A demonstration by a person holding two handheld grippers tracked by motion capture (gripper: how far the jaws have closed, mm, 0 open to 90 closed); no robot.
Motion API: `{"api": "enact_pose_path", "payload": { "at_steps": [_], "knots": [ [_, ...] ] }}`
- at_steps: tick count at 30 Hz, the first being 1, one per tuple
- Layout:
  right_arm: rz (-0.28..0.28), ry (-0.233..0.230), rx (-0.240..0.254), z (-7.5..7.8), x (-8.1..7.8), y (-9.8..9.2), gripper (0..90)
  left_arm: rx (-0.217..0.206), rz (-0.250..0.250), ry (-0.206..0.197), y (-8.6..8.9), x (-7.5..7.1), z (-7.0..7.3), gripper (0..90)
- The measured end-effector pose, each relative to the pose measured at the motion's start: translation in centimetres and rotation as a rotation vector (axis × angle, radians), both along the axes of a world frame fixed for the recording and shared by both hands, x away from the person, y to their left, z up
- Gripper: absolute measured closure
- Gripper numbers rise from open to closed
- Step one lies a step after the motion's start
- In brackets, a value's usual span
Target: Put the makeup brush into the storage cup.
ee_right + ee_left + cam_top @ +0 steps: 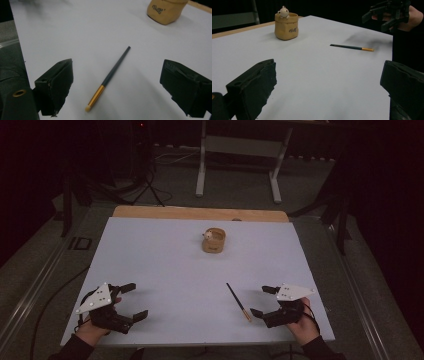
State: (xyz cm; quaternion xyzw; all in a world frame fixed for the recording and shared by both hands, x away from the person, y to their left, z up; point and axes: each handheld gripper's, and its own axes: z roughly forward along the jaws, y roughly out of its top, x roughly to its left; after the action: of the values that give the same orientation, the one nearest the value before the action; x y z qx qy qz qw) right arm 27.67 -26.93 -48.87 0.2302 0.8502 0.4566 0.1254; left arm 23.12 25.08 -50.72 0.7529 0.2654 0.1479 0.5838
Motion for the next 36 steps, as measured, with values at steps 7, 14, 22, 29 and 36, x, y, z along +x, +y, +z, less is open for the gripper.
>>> {"api": "enact_pose_path", "payload": {
  "at_steps": [7,14,22,29,36],
  "knots": [
    [-0.038,-0.008,-0.051,0.7,-0.3,0.3,10.3,-0.001,0.002,-0.003,0.0,-0.1,0.1,1.2],
    [-0.061,-0.009,-0.034,1.9,-0.6,0.5,10.3,-0.002,0.003,-0.006,0.0,-0.1,0.2,1.2],
    [-0.131,0.016,-0.034,3.6,-0.5,0.7,10.3,-0.001,0.008,-0.010,0.1,-0.2,0.3,1.2],
    [-0.182,0.033,-0.051,4.9,-0.5,1.4,10.3,-0.006,0.027,-0.022,0.4,-0.4,0.6,1.2],
    [-0.205,0.086,-0.067,5.8,-0.3,2.0,10.3,0.003,0.026,-0.019,0.4,-0.3,0.5,1.2]
  ]
}}
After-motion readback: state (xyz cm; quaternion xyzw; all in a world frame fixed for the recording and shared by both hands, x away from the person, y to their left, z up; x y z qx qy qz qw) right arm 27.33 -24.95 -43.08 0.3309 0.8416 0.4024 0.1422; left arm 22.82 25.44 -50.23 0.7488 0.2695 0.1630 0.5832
